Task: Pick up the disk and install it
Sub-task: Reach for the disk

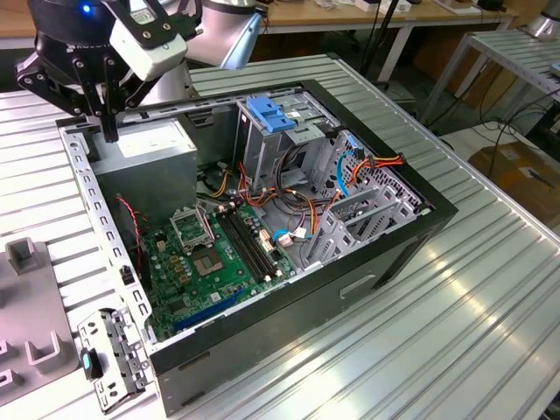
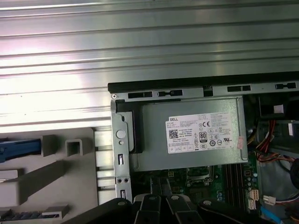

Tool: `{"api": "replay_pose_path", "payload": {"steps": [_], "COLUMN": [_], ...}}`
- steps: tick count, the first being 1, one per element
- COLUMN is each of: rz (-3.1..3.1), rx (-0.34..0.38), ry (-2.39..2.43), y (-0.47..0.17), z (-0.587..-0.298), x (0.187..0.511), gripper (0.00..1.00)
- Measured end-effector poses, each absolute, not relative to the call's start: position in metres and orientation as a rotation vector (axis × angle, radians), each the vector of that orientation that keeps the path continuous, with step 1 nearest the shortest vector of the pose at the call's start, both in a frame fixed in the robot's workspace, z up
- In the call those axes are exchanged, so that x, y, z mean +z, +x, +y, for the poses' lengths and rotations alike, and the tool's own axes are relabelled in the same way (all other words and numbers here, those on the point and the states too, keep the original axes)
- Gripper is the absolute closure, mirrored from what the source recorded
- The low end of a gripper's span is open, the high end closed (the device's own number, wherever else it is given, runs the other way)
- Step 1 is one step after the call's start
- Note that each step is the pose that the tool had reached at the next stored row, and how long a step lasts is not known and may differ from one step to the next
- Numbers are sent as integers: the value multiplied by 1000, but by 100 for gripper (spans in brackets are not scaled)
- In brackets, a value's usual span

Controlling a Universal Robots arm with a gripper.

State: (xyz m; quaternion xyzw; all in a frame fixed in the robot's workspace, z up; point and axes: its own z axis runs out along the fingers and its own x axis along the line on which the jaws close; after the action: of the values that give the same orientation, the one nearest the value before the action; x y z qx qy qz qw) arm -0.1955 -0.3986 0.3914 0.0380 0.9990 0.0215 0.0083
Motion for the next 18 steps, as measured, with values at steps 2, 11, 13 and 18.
{"api": "replay_pose_path", "payload": {"steps": [2,11,13,18], "rz": [3122,3122,3122,3122], "rx": [67,67,67,67], "ry": [119,119,119,119], "y": [-197,-202,-203,-206], "z": [-399,-399,-399,-399], "x": [391,391,391,391], "gripper": [89,89,89,89]}}
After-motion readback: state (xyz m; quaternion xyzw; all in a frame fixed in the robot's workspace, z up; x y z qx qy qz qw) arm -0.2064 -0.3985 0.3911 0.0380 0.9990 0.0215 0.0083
